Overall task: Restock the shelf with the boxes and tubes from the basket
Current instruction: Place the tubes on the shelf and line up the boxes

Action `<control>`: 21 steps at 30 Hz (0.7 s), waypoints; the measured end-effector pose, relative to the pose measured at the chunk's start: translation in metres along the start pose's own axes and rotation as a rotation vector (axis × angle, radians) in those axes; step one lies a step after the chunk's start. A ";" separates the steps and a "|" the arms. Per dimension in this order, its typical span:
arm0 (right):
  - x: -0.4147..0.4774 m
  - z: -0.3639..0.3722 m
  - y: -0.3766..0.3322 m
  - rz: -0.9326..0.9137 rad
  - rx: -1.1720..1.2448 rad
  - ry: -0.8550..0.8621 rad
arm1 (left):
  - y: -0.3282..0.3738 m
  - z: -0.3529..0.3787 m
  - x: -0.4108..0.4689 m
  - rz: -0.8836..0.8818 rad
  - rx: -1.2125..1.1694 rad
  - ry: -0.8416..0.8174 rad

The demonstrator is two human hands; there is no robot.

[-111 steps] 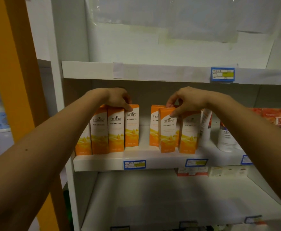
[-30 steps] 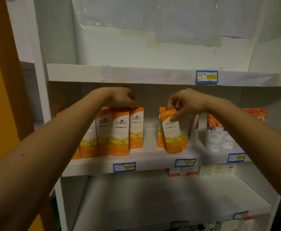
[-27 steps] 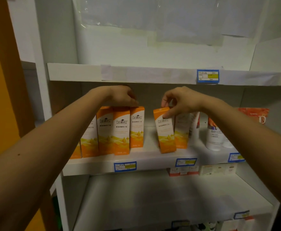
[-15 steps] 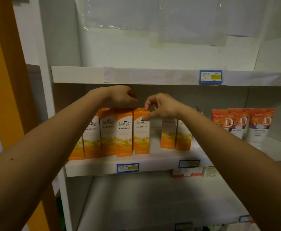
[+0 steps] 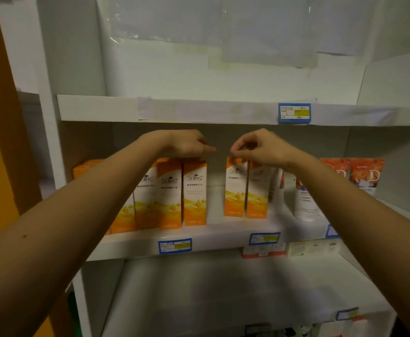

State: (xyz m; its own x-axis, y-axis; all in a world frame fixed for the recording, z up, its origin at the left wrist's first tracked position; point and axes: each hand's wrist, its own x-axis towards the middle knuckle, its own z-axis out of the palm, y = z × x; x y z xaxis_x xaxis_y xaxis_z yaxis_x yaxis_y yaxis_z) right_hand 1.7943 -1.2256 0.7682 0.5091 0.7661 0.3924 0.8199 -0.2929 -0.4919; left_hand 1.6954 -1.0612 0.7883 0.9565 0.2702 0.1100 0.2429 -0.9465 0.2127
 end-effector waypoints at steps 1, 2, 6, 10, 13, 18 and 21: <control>-0.002 -0.006 0.005 0.011 -0.071 0.011 | 0.004 0.002 0.003 0.016 -0.005 0.003; -0.003 -0.011 0.009 0.027 -0.148 0.016 | 0.008 0.004 0.006 0.043 -0.006 0.004; -0.005 -0.017 0.021 0.118 -0.404 -0.035 | 0.028 0.013 0.017 0.131 0.028 -0.021; -0.005 -0.018 0.026 0.135 -0.640 -0.112 | 0.038 0.023 0.029 0.150 0.074 -0.066; -0.006 -0.018 0.027 0.125 -0.710 -0.132 | 0.040 0.022 0.034 0.126 0.094 -0.093; -0.004 -0.019 0.028 0.103 -0.681 -0.115 | 0.037 0.015 0.032 0.089 0.090 -0.107; -0.001 -0.020 0.029 0.105 -0.633 -0.141 | 0.029 0.008 0.028 0.022 0.080 -0.098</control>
State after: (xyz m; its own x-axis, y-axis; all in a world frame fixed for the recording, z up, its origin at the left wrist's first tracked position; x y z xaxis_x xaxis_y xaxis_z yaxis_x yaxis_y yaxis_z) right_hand 1.8227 -1.2461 0.7694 0.5912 0.7700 0.2400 0.7851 -0.6176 0.0476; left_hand 1.7308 -1.0825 0.7902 0.9719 0.2346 0.0173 0.2303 -0.9641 0.1324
